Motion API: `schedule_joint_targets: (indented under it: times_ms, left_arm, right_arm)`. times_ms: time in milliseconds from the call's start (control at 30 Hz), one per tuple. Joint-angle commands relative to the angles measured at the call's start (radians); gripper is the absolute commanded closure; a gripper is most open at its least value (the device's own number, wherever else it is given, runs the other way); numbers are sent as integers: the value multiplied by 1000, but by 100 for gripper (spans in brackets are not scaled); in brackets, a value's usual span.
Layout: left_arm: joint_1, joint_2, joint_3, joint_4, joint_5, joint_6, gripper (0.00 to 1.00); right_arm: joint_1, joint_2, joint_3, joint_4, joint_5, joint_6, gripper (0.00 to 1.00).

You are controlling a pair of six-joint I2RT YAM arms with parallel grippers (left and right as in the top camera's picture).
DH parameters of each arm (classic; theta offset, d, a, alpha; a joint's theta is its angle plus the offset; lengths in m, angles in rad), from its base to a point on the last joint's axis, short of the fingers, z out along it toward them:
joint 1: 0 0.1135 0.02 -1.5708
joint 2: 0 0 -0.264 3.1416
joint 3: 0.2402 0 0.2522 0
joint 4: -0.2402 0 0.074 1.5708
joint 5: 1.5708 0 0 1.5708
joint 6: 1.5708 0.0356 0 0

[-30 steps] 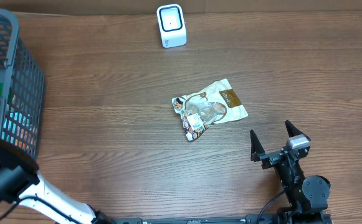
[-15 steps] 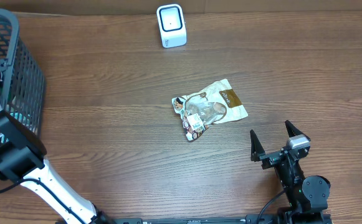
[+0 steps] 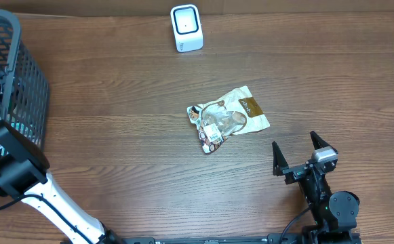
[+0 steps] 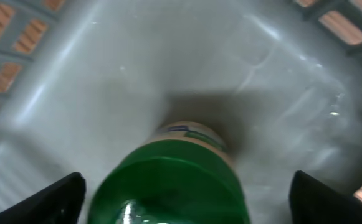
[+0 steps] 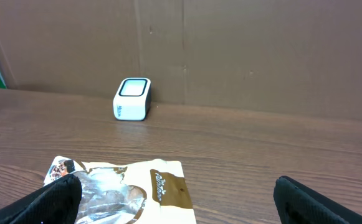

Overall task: Scan the item barcode
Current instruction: 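Reach the left gripper into the basket and grasp the green-lidded jar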

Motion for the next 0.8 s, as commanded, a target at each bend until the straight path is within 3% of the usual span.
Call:
schedule_joint_targets:
  times_ms: [0, 500, 667, 767]
  left_arm:
    - [2, 12, 2, -3, 55, -11, 15]
    - [9, 55, -35, 21, 60, -18, 21]
    - [9, 55, -37, 25, 60, -18, 41]
    - [9, 55, -37, 23, 60, -18, 44]
  right_arm:
    - [-5, -12, -11, 6, -5, 4, 0]
    - [-5, -12, -11, 6, -5, 4, 0]
    - [-5, -12, -11, 6, -5, 4, 0]
    - [-5, -12, -11, 6, -5, 4, 0]
